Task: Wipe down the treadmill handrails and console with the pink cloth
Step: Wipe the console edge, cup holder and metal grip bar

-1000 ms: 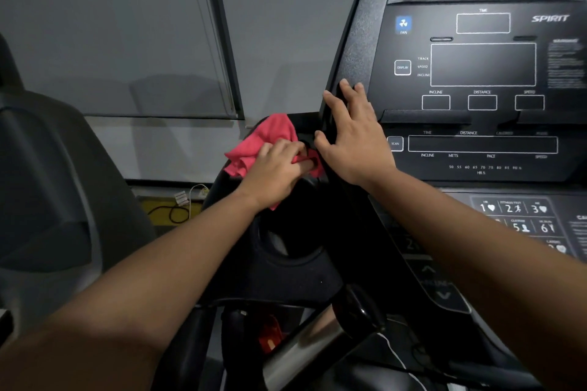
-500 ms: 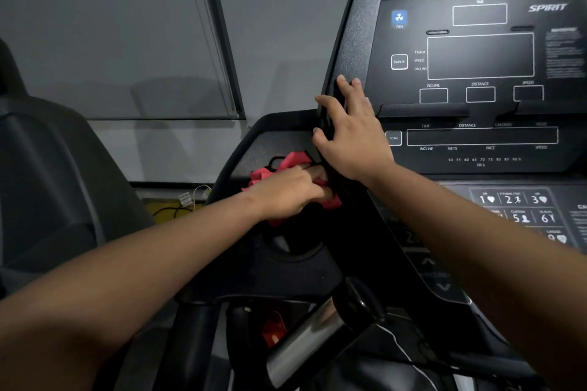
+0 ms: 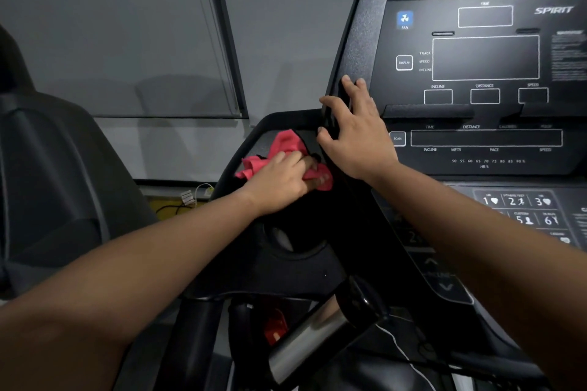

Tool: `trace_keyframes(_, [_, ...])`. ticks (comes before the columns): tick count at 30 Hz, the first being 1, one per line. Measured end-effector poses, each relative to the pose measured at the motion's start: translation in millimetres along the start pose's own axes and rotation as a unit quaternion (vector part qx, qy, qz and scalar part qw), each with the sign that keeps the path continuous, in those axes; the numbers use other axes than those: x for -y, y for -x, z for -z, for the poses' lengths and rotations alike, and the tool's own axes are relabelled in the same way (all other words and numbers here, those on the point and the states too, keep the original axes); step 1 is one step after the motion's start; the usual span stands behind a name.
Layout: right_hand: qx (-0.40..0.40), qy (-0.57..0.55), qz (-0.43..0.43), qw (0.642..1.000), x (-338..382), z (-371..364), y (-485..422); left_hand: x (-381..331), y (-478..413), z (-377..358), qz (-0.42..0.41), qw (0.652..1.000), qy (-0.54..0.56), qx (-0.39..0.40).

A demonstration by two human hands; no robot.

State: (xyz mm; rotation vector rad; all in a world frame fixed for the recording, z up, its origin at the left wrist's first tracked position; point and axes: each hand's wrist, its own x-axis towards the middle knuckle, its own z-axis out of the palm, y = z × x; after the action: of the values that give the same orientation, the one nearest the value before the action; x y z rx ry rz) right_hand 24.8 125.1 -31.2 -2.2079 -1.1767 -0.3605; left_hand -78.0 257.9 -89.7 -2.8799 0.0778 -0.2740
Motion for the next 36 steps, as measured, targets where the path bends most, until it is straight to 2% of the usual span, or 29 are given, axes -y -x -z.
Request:
trace_keyframes(4, [-0.002,-0.002,-0.003,1.0,-0.4,0.3,0.3,13.5,10.8,11.0,-0.03,0.987,-0.16,-0.009])
trace_keyframes(6, [-0.003,-0.003,-0.005,1.0,-0.7,0.0,0.6,20.2,15.3,17.0,-0.026,0.984,-0.177,-0.012])
trace_keyframes(10, [0.002,-0.003,-0.006,1.0,-1.4,0.3,0.3,43.6,38.7,16.2,0.021,0.992,-0.118,-0.047])
trace_keyframes(17, [0.008,-0.006,-0.006,1.0,-1.4,1.0,0.5,49.3,85.8,1.5,0.12,0.992,-0.042,0.016])
trace_keyframes(23, [0.008,-0.001,-0.005,1.0,1.0,2.2,1.5,44.0,87.5,1.5,0.136,0.99,0.029,0.02])
trace_keyframes(29, [0.002,0.002,-0.002,1.0,1.5,0.3,1.5,31.6,52.6,-4.0,0.172,0.985,0.005,-0.008])
trace_keyframes(33, [-0.004,0.002,0.001,1.0,0.9,-0.6,0.9,22.4,24.9,-4.9,0.155,0.986,-0.027,-0.049])
trace_keyframes(36, [-0.006,0.0,0.001,1.0,-0.2,-0.7,-0.1,14.6,7.2,-6.7,0.161,0.985,-0.037,-0.045])
